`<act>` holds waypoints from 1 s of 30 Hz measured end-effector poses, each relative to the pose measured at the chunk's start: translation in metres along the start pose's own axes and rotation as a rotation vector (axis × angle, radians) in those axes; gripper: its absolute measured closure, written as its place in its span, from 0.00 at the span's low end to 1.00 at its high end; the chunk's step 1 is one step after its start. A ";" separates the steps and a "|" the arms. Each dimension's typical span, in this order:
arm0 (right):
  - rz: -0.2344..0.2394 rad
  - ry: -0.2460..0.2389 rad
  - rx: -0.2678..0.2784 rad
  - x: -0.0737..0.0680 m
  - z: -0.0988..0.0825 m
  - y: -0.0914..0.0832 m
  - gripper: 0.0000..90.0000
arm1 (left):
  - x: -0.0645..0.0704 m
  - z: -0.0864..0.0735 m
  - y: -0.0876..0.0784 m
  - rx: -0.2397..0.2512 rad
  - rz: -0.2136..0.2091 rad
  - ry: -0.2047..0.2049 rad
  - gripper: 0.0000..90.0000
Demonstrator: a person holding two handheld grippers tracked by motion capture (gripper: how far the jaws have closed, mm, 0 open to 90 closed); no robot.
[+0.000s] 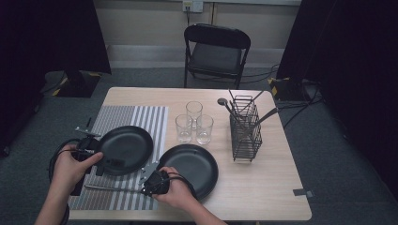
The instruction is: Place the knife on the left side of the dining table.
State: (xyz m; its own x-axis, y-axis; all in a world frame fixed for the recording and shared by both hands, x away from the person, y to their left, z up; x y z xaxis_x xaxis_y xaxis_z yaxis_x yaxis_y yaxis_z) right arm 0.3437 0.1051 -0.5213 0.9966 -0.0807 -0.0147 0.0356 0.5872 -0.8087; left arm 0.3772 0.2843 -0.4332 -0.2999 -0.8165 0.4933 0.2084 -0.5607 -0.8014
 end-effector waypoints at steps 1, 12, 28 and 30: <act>0.000 0.001 -0.001 0.000 0.000 0.000 1.00 | 0.000 0.000 0.001 -0.004 -0.002 0.001 0.33; -0.040 -0.053 -0.014 -0.003 0.001 0.000 1.00 | 0.004 0.001 0.009 -0.015 -0.010 0.011 0.33; -0.068 -0.109 -0.018 -0.006 0.002 0.000 1.00 | 0.003 0.001 0.011 -0.020 0.000 0.015 0.34; -0.070 -0.111 -0.019 -0.006 0.002 0.000 1.00 | 0.002 0.000 0.011 -0.021 0.003 0.017 0.34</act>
Point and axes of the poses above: each handheld gripper's, and its own axes: y roughly forward along the jaws, z roughly out of its top, x roughly to its right, the point moved 5 cm from there along y, roughly forward along the jaws, and after that the axes turned 4 degrees about -x, right-handed, at the moved point
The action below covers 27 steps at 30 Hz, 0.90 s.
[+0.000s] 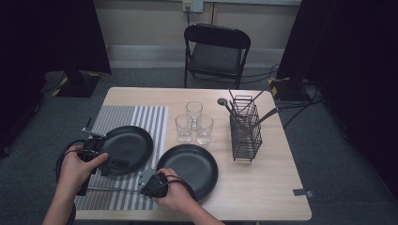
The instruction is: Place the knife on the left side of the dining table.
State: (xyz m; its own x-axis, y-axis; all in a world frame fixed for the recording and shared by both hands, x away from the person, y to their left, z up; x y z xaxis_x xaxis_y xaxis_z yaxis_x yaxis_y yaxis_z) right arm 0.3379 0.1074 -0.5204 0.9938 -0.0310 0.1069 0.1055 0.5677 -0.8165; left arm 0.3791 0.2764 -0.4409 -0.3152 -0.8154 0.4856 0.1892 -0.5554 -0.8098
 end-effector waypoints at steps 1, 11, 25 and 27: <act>-0.001 -0.006 -0.002 0.000 0.000 0.000 1.00 | 0.000 0.000 0.000 -0.001 -0.003 -0.004 0.34; -0.003 -0.021 0.004 -0.001 0.000 0.000 0.99 | 0.001 -0.003 0.000 -0.013 0.004 -0.011 0.34; 0.002 -0.029 0.008 -0.003 -0.001 0.000 0.97 | 0.000 -0.004 0.005 -0.022 0.010 -0.002 0.34; 0.003 -0.029 0.007 -0.003 -0.001 -0.001 0.96 | 0.000 -0.004 0.005 -0.018 0.022 -0.003 0.34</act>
Point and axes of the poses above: each handheld gripper's, and its own axes: y roughly forward along the jaws, z roughly out of its top, x roughly to its right, the point moved 5 cm from there along y, roughly forward along the jaws, and after that the axes turned 4 degrees about -x, right-handed, at the moved point
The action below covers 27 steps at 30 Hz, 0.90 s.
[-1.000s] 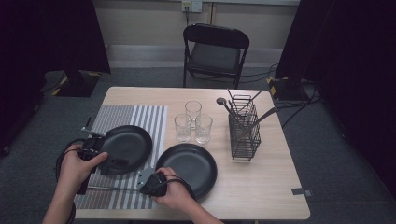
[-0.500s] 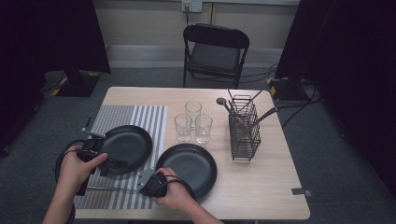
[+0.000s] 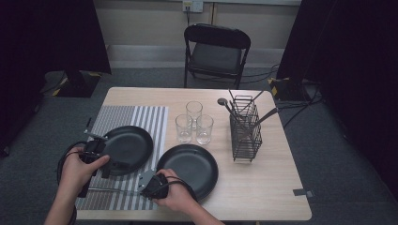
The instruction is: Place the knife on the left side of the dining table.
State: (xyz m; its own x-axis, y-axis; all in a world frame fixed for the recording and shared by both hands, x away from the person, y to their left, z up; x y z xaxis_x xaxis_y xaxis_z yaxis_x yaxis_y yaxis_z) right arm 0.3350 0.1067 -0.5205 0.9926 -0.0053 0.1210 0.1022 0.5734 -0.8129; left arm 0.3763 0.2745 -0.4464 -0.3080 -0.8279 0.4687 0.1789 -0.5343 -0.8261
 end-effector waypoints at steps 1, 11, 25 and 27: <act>0.002 -0.001 -0.001 0.000 0.000 0.000 0.96 | 0.001 0.000 0.001 0.002 -0.012 -0.009 0.34; 0.039 0.040 -0.007 0.001 0.000 -0.001 0.90 | 0.000 -0.001 0.001 -0.010 -0.012 0.001 0.34; 0.078 0.080 -0.022 0.005 0.000 -0.001 0.86 | 0.000 -0.002 0.002 -0.009 -0.011 -0.010 0.34; 0.079 0.079 -0.027 0.006 0.000 -0.001 0.86 | -0.001 -0.002 0.003 -0.009 -0.009 -0.002 0.34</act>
Point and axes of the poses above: each handheld gripper's, and its own axes: y roughly forward along the jaws, z roughly out of its top, x roughly to its right, the point moved 5 cm from there along y, roughly forward along the jaws, and after that the axes turned 4 degrees about -x, right-handed, at the moved point
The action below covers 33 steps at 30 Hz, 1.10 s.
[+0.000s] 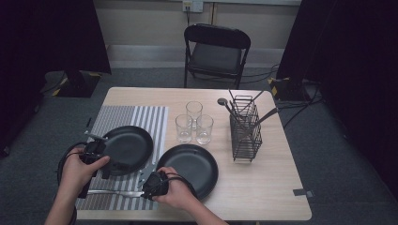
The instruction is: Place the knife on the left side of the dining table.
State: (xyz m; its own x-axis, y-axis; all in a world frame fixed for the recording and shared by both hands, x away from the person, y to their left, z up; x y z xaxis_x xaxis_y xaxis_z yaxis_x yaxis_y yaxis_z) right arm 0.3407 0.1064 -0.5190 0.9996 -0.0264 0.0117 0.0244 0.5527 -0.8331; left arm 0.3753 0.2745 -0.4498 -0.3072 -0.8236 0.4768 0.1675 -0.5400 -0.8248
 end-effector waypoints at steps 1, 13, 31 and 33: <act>0.000 -0.002 -0.004 0.000 0.000 0.000 0.86 | 0.000 0.000 0.000 0.002 0.007 0.000 0.34; 0.017 0.032 0.006 0.001 0.000 0.000 0.87 | 0.001 0.000 0.000 0.003 -0.008 -0.002 0.34; 0.023 0.048 0.009 0.002 0.000 0.000 0.87 | 0.001 -0.001 0.002 -0.002 -0.005 -0.006 0.34; 0.021 0.054 0.010 0.001 0.000 0.000 0.87 | 0.001 -0.001 0.002 -0.004 -0.004 -0.002 0.34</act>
State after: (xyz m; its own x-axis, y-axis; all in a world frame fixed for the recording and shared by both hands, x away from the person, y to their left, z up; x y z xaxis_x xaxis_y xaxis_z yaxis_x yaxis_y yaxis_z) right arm 0.3422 0.1066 -0.5190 0.9976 -0.0596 -0.0353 0.0043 0.5620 -0.8271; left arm 0.3747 0.2727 -0.4513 -0.3059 -0.8217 0.4808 0.1629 -0.5427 -0.8240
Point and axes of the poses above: each handheld gripper's, and its own axes: y roughly forward along the jaws, z roughly out of its top, x roughly to its right, the point moved 5 cm from there along y, roughly forward along the jaws, and after that the axes turned 4 degrees about -x, right-handed, at the moved point
